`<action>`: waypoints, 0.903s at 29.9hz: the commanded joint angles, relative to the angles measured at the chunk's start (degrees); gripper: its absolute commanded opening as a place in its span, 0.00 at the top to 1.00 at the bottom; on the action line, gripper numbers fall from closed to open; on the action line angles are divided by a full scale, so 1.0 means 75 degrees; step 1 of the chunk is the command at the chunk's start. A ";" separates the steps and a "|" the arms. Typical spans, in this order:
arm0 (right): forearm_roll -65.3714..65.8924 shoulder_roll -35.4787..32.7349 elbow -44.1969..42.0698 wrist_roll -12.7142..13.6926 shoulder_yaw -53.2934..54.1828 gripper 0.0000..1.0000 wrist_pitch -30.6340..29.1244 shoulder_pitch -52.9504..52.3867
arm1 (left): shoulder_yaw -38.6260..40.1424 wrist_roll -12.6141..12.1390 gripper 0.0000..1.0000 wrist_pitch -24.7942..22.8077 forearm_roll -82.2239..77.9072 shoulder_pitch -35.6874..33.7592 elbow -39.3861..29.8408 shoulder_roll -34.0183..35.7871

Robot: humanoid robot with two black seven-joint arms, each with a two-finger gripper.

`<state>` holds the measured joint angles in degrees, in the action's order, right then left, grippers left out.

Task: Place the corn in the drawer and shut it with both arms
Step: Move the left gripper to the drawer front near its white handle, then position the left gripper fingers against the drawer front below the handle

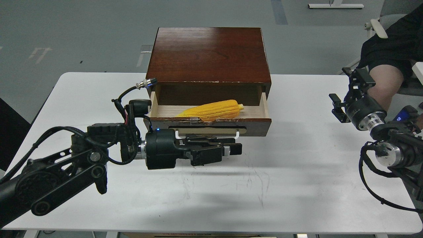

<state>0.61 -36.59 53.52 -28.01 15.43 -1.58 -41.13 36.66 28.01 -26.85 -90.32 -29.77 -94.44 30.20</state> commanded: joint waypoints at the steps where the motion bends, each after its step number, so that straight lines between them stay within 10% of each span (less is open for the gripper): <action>1: 0.0001 -0.0007 0.0001 0.0001 -0.0006 0.00 -0.0024 0.0070 | -0.0037 -0.0001 1.00 -0.0006 0.0206 0.0337 0.0088 0.0063; 9: 0.0001 -0.0019 0.0001 0.0001 -0.0006 0.00 -0.0024 0.0129 | -0.0002 -0.0652 1.00 0.0065 0.0406 0.0419 0.1014 0.0028; 27: 0.0013 -0.0007 0.0001 0.0001 -0.0006 0.00 -0.0024 0.0211 | -0.0013 -0.0793 1.00 0.0053 0.0687 0.0630 0.1483 0.0063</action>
<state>0.69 -36.65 53.53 -28.00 15.38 -1.76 -39.84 36.47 21.98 -26.34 -85.35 -25.00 -83.36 30.74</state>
